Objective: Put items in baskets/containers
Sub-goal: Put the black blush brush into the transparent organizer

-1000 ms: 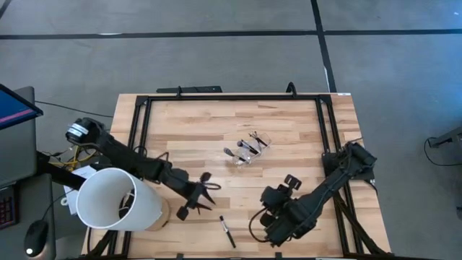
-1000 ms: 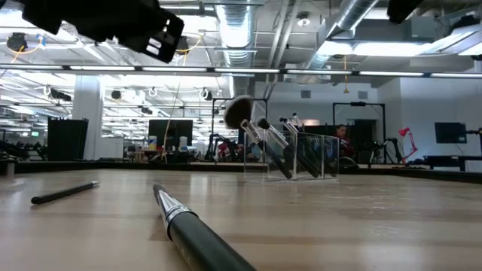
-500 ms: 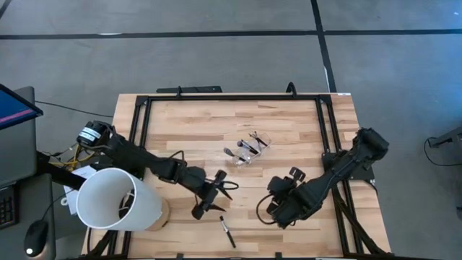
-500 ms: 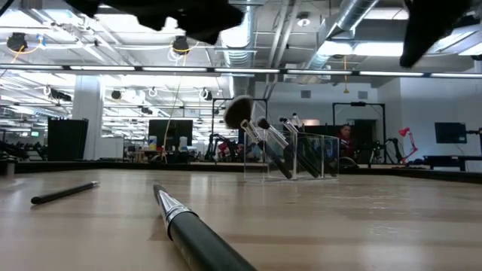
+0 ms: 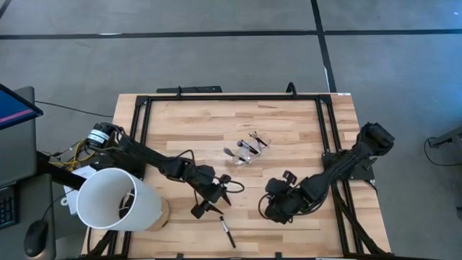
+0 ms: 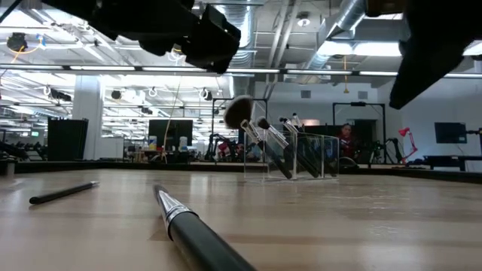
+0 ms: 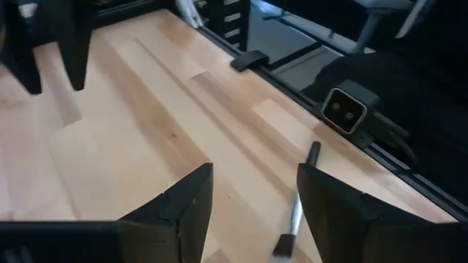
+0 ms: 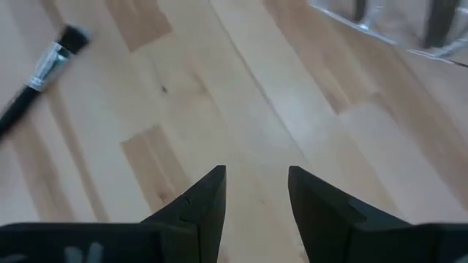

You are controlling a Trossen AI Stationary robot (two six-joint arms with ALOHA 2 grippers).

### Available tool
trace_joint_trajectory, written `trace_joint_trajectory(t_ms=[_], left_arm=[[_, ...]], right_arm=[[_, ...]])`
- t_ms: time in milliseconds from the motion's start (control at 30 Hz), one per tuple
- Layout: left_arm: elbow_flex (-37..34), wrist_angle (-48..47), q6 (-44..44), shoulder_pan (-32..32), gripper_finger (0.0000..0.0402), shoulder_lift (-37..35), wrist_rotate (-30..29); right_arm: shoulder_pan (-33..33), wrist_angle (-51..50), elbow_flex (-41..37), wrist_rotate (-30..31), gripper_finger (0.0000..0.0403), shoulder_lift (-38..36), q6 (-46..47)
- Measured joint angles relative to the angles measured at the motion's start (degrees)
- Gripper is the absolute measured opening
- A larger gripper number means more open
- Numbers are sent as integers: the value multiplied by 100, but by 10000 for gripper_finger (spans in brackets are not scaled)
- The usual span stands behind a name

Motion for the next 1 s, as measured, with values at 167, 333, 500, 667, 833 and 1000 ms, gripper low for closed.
trace_joint_trajectory(t_ms=[167, 333, 500, 667, 833, 1000], left_arm=[[158, 1, 79, -116, 191, 265, 468], [162, -520, 509, -168, 191, 249, 485], [162, -723, 1021, -168, 191, 224, 172], [162, -792, 1594, -168, 191, 234, 63], [162, -802, 1981, -168, 191, 518, 66], [162, -747, 2132, -170, 191, 945, 37]], right_arm=[[-231, 85, 9, -222, 137, -45, -177], [-419, 139, 6, -283, 138, -153, -308], [-554, 445, 7, -354, 137, -250, -450], [-546, 852, 9, -417, 139, -252, -757], [-559, 823, 9, -373, 135, -252, -784], [-636, 814, 9, -353, 133, -252, -866]])
